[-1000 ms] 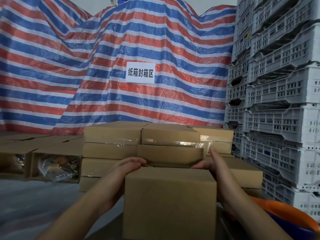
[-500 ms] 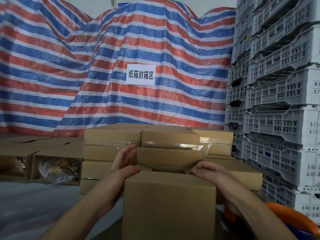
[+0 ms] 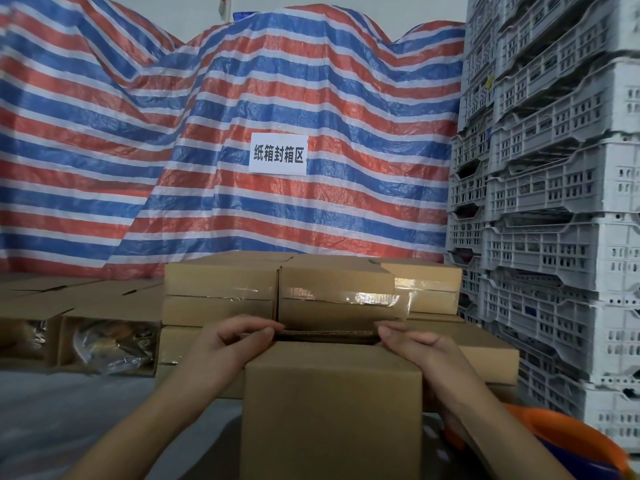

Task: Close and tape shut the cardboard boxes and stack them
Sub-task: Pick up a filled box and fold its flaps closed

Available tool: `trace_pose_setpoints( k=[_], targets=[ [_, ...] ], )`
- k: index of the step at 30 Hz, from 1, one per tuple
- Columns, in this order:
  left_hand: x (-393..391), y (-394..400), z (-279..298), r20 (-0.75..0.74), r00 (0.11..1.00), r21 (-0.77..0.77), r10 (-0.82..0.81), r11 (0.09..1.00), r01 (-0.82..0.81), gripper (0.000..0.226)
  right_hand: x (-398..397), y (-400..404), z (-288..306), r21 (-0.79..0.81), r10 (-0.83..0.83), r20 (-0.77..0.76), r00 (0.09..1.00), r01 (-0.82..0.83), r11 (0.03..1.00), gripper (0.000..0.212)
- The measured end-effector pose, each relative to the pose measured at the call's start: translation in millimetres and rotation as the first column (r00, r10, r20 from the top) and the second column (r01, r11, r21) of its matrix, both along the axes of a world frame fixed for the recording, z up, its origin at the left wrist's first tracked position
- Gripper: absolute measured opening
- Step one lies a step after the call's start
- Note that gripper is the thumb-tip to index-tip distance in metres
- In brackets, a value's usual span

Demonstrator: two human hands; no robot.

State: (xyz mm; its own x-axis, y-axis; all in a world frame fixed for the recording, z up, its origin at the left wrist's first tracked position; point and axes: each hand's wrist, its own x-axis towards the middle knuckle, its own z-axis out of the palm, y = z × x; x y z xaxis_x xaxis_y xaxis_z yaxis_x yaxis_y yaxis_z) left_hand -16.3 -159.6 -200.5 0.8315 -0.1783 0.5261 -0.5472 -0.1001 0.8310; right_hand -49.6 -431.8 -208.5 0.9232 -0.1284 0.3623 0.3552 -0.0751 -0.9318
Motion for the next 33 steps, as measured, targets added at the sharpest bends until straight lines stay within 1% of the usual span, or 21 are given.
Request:
trace_pose_setpoints(
  k=[2, 5, 8, 10, 13, 15, 17, 18, 19, 20, 21, 22, 23, 24, 26, 27, 28, 29, 30, 33],
  targets=[
    [-1, 2, 3, 0.032, 0.999, 0.055, 0.014, 0.998, -0.016, 0.026, 0, 1, 0, -0.001, -0.062, 0.110, 0.992, 0.062, 0.998, 0.040],
    [-2, 1, 4, 0.035, 0.998, 0.068, 0.043, 0.997, -0.045, 0.022, -2, 2, -2, -0.027, -0.139, 0.278, 0.951, 0.153, 0.988, 0.034],
    [-3, 1, 5, 0.008, 0.999, 0.113, 0.050, 0.992, -0.050, 0.018, -3, 1, -2, -0.037, -0.217, 0.372, 0.902, 0.248, 0.968, 0.021],
    [-3, 2, 6, -0.008, 0.998, 0.133, 0.060, 0.989, -0.059, 0.016, -2, 0, -3, -0.068, -0.181, 0.396, 0.900, 0.226, 0.972, 0.021],
    [-3, 4, 8, 0.010, 0.999, 0.141, 0.053, 0.988, -0.054, 0.016, -2, 1, -4, -0.147, -0.038, 0.328, 0.944, 0.091, 0.985, 0.033],
    [-3, 6, 9, 0.018, 1.000, 0.200, 0.022, 0.979, -0.025, 0.018, 0, 1, -4, -0.177, -0.009, 0.312, 0.950, 0.067, 0.982, 0.036],
    [-4, 10, 16, 0.046, 0.999, 0.319, 0.010, 0.947, -0.024, 0.021, 1, 1, -4, -0.190, -0.012, 0.328, 0.945, 0.078, 0.979, 0.032],
    [-5, 11, 22, 0.070, 0.997, 0.414, 0.020, 0.909, -0.047, 0.024, 2, 1, -3, -0.185, -0.012, 0.332, 0.943, 0.078, 0.980, 0.031],
    [-7, 11, 28, 0.097, 0.995, 0.521, 0.035, 0.850, -0.081, 0.032, 2, 1, -3, -0.180, -0.009, 0.334, 0.943, 0.073, 0.981, 0.029],
    [-10, 10, 36, 0.121, 0.991, 0.617, 0.051, 0.779, -0.115, 0.047, 2, 1, -4, -0.178, -0.002, 0.337, 0.942, 0.066, 0.982, 0.029],
    [-14, 7, 43, 0.136, 0.988, 0.679, 0.074, 0.719, -0.147, 0.062, 2, 1, -4, -0.176, 0.004, 0.341, 0.940, 0.059, 0.983, 0.028],
    [-18, 3, 50, 0.153, 0.984, 0.713, 0.097, 0.678, -0.177, 0.073, 1, 1, -4, -0.174, 0.009, 0.347, 0.938, 0.055, 0.983, 0.027],
    [-22, -5, 54, 0.192, 0.977, 0.737, 0.094, 0.643, -0.207, 0.080, 1, 0, -4, -0.173, 0.011, 0.350, 0.937, 0.053, 0.984, 0.027],
    [-26, -15, 57, 0.241, 0.969, 0.761, 0.050, 0.610, -0.221, 0.081, 1, 0, -4, -0.175, 0.014, 0.353, 0.936, 0.051, 0.983, 0.026],
    [-32, -39, 55, 0.294, 0.952, 0.824, -0.085, 0.528, -0.207, 0.074, 2, 0, -5, -0.181, 0.026, 0.359, 0.933, 0.042, 0.983, 0.027],
    [-33, -50, 51, 0.288, 0.948, 0.864, -0.133, 0.463, -0.197, 0.075, 3, -1, -5, -0.178, 0.032, 0.365, 0.930, 0.037, 0.983, 0.027],
    [-32, -57, 46, 0.268, 0.950, 0.903, -0.157, 0.385, -0.191, 0.082, 4, -1, -5, -0.173, 0.038, 0.372, 0.927, 0.029, 0.985, 0.027],
    [-32, -63, 42, 0.241, 0.957, 0.932, -0.163, 0.312, -0.182, 0.087, 4, -2, -6, -0.165, 0.044, 0.378, 0.925, 0.021, 0.986, 0.027],
    [-31, -65, 39, 0.217, 0.964, 0.949, -0.157, 0.264, -0.170, 0.088, 5, -2, -6, -0.159, 0.046, 0.381, 0.923, 0.017, 0.987, 0.026],
    [-28, -65, 35, 0.186, 0.972, 0.956, -0.141, 0.253, -0.146, 0.084, 4, -1, -6, -0.174, 0.041, 0.372, 0.927, 0.027, 0.984, 0.026]
  ],
)
